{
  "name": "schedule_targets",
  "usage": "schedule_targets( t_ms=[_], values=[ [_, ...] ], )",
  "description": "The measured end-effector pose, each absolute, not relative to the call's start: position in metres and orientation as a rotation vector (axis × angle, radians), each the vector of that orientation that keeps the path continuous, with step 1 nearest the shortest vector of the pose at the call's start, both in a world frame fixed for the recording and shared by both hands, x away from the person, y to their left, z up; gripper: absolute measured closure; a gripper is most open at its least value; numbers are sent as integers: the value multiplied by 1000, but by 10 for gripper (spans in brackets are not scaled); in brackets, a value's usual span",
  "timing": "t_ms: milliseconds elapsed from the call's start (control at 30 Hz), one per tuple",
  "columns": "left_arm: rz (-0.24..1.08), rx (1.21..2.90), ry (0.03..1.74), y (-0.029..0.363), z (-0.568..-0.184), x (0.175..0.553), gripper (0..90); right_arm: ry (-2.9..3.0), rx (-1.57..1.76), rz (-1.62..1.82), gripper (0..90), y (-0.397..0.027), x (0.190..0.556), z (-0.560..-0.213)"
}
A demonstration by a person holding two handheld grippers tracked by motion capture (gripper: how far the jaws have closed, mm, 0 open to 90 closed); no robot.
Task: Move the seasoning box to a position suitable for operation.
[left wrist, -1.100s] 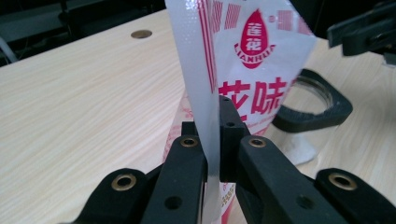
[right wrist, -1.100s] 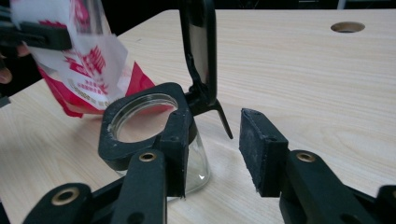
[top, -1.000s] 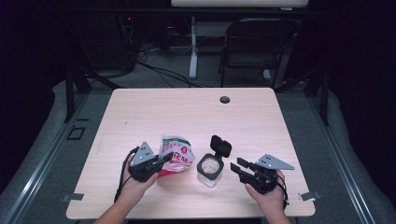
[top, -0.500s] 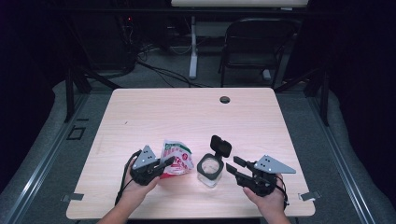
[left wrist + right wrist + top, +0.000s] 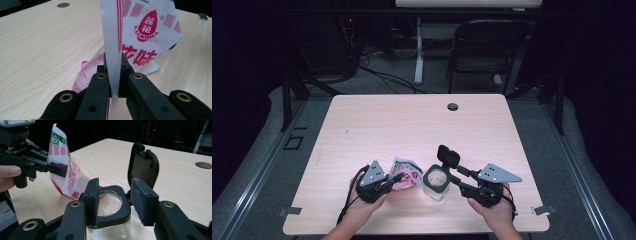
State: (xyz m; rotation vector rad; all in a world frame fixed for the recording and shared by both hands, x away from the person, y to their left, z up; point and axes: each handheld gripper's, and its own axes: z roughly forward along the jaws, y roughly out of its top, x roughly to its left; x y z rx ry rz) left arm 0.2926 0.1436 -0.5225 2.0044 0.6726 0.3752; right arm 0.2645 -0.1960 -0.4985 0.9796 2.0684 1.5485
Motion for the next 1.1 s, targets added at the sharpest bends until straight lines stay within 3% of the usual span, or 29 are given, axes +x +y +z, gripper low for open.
schedule_targets(
  t_ms=[400, 1100],
  values=[
    [373, 2005, 673, 142, -523, 292, 900, 2162, 1036, 1594, 572, -185, 272, -497],
    [369, 2002, 674, 142, -523, 291, 900, 2311, 864, 1651, 531, -121, 293, -481]
  ],
)
